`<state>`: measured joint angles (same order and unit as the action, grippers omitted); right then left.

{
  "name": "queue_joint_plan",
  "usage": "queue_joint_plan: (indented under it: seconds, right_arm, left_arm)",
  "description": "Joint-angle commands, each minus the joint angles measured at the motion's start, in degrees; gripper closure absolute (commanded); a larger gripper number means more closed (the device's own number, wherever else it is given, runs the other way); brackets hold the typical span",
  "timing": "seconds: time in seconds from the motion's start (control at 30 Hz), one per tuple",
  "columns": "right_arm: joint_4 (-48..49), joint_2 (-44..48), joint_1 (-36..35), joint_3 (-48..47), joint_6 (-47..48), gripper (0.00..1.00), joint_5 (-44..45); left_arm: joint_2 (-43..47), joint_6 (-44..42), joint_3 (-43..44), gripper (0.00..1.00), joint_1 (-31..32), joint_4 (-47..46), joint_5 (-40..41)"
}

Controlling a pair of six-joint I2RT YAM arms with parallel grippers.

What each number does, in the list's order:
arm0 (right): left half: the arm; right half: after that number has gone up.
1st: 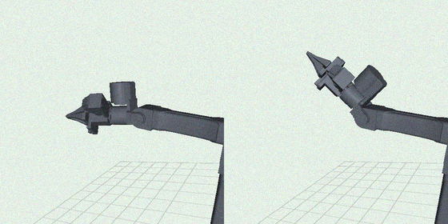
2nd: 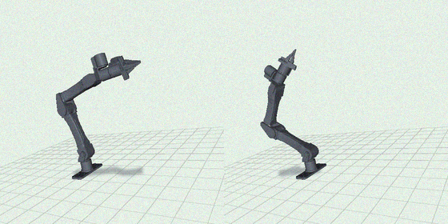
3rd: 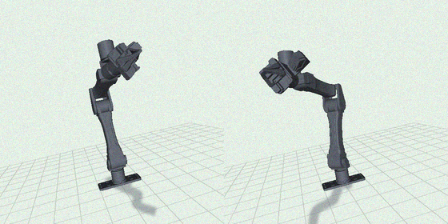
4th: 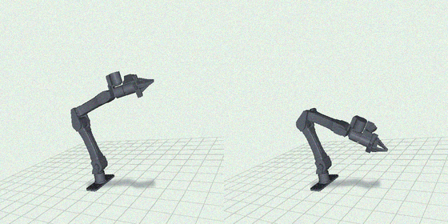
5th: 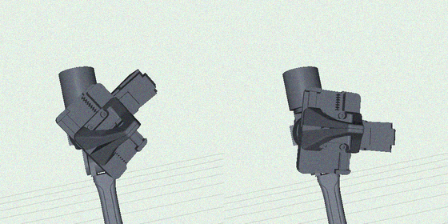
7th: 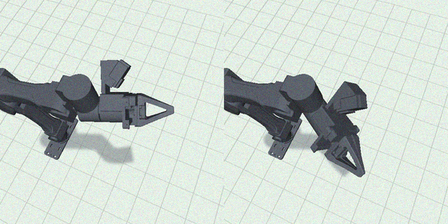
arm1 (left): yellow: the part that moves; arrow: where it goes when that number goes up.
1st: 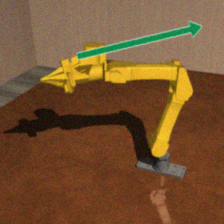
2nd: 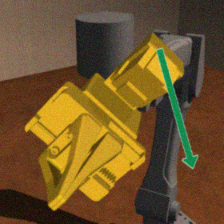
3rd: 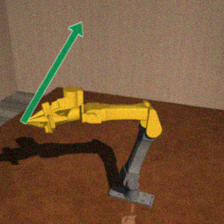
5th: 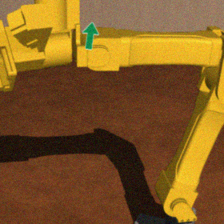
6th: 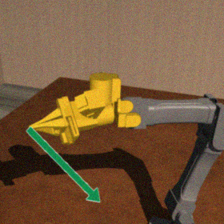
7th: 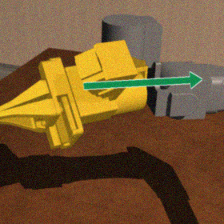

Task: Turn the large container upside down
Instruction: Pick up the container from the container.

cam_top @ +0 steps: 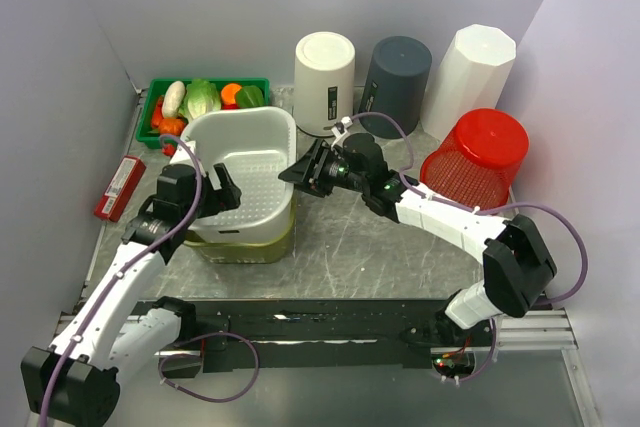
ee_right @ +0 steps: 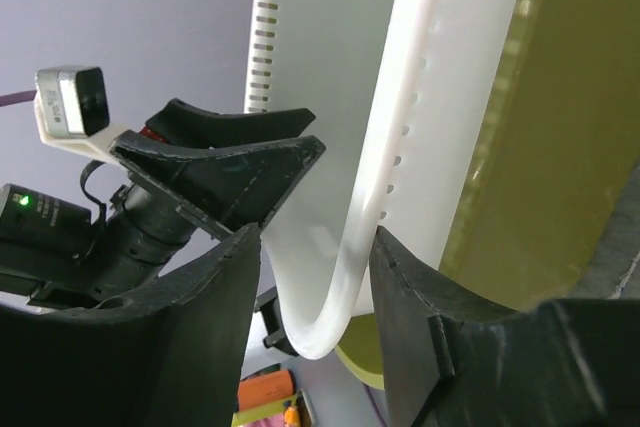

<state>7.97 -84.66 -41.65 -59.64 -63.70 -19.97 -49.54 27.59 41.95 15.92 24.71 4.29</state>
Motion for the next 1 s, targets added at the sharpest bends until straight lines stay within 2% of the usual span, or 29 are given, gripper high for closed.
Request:
queue_joint_plan:
  seconds: [0.0, 0.23, 0.43, 0.6, 0.8, 0.97]
  right_arm:
    - [6.3, -0.4, -0.5, -2.9, -2.2, 0.45, 1.1]
    - [6.4, -3.3, -1.9, -4.1, -5.3, 0.45, 1.9]
    - [7.9, -3.2, -2.2, -2.4, -7.2, 0.54, 5.5]
    - [9.9, -3.9, -2.3, -2.5, -7.8, 0.63, 5.2]
    - [10.8, -4.8, -2.7, -3.0, -7.4, 0.61, 5.4]
    - [12.9, -4.2, -4.1, -1.7, -7.8, 0.63, 9.8]
  left_arm:
    - [-0.6, -1.4, 1.5, 0.03, -0.2, -1.8, -2.8]
    - [-1.7, -2.1, 1.5, 0.03, -0.2, -2.2, -5.3]
    - [-2.5, -2.5, 1.6, 0.03, -0.2, -2.4, -7.3]
    - [-3.0, -2.8, 1.6, 0.02, -0.2, -2.6, -8.8]
    - [-4.1, -3.3, 1.5, 0.01, -0.2, -3.3, -12.1]
    - [-4.9, -4.0, 1.5, 0.02, -0.2, -4.1, -16.5]
